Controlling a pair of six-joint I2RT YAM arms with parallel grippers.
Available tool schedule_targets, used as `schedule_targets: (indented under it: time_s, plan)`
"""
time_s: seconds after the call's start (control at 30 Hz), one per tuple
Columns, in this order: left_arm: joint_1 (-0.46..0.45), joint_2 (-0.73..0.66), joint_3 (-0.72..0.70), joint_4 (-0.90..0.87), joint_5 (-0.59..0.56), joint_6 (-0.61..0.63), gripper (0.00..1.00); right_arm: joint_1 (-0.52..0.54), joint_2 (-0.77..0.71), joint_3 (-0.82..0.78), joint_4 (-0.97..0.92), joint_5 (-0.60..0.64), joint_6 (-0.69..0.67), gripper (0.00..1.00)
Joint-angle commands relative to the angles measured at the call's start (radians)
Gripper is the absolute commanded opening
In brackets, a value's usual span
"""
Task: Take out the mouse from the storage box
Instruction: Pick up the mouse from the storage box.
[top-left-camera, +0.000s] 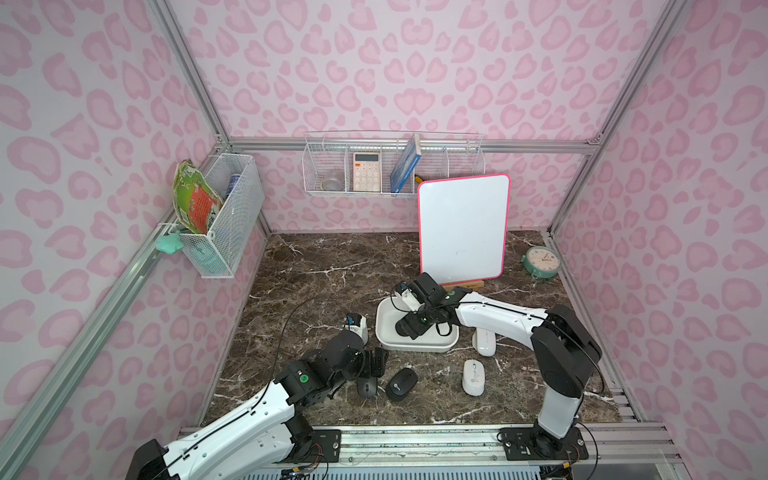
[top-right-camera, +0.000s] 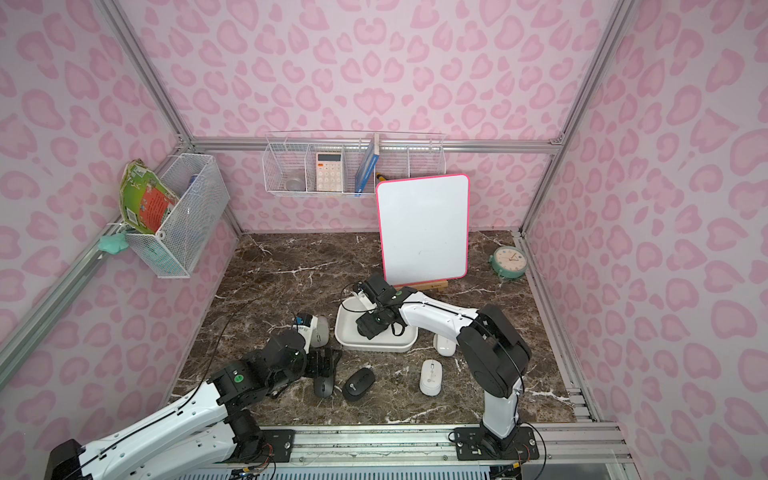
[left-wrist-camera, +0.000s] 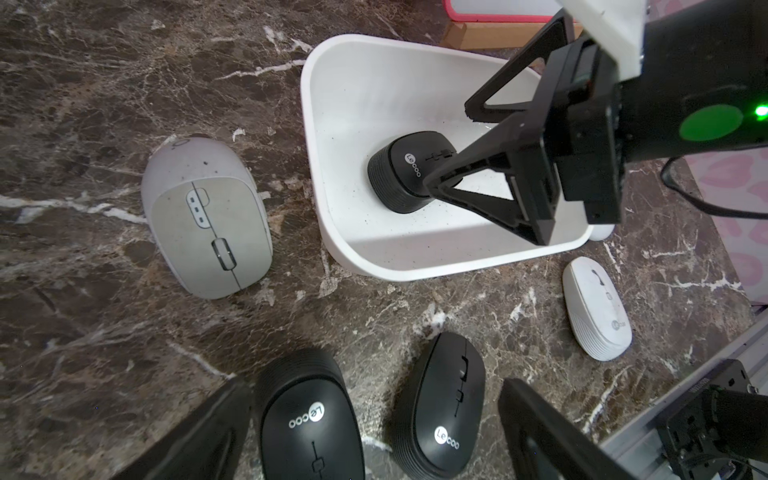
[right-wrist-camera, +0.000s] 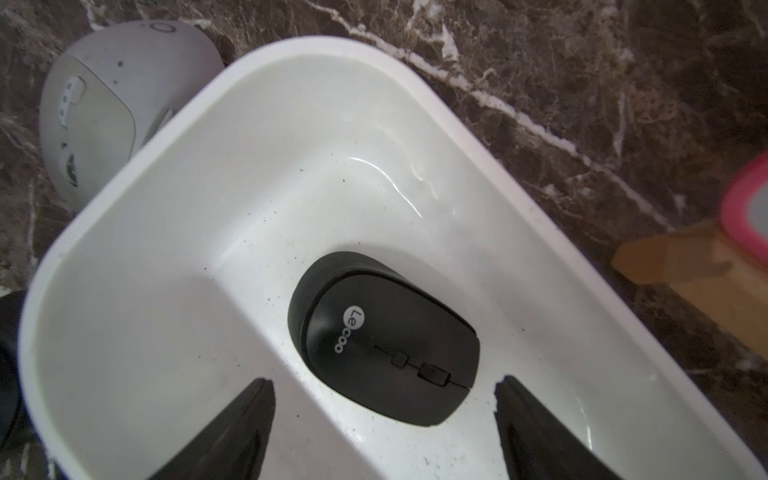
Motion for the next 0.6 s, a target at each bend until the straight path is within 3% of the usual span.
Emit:
schedule_targets:
  time_s: [0.0, 0.4, 0.57]
  plan:
    - [0.001, 0.006, 0.008, 0.007, -0.014, -0.001, 0.97, 0.006, 0.002, -0.003, 0.009, 0.018, -0.085, 0.87]
    - [0.002, 0.026, -0.002, 0.014, -0.014, -0.007, 0.98, 0.002, 0.070, 0.025, 0.058, -0.018, -0.200, 0.92]
    - [0.002, 0.019, -0.007, 0.010, -0.022, -0.012, 0.98, -0.016, 0.119, 0.043, 0.065, -0.053, -0.215, 0.89]
